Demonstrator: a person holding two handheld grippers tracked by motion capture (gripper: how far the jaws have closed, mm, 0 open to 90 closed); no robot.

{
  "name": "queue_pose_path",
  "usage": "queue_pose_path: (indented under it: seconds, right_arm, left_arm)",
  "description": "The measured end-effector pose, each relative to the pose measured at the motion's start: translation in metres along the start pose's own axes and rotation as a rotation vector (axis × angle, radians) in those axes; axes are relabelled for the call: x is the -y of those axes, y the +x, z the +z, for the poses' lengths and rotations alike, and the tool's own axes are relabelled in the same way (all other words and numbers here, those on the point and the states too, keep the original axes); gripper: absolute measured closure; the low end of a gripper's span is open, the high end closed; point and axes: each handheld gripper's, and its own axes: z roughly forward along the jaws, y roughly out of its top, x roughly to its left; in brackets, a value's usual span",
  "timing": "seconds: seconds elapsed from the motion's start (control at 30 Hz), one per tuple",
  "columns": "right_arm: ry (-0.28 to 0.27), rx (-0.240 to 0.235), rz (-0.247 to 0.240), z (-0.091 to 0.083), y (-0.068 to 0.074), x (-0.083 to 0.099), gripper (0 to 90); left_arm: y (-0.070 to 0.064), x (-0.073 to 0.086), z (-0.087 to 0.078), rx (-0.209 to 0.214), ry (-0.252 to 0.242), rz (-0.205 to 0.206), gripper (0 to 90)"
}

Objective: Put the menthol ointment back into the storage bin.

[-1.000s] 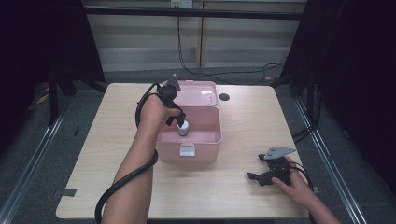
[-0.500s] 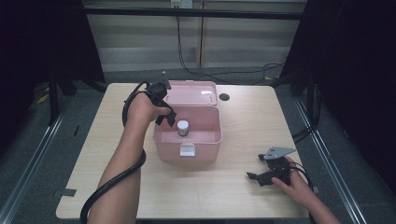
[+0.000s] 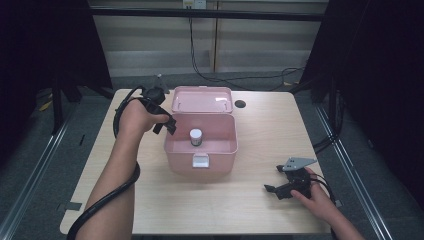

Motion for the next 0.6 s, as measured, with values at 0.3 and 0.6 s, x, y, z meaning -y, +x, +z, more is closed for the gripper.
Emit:
queue_pose_path:
  seconds: [0.3,0.6]
  right_arm:
    - [0.000,0.000,-0.001,0.000,0.000,0.000,8.6]
    - [-0.002,0.001,0.000,0.000,0.000,0.000,8.6]
  left_arm:
    - [0.014,0.020,0.000,0.013,-0.025,-0.015,20.8]
    - [0.032,0.045,0.005,0.016,-0.046,-0.032,20.7]
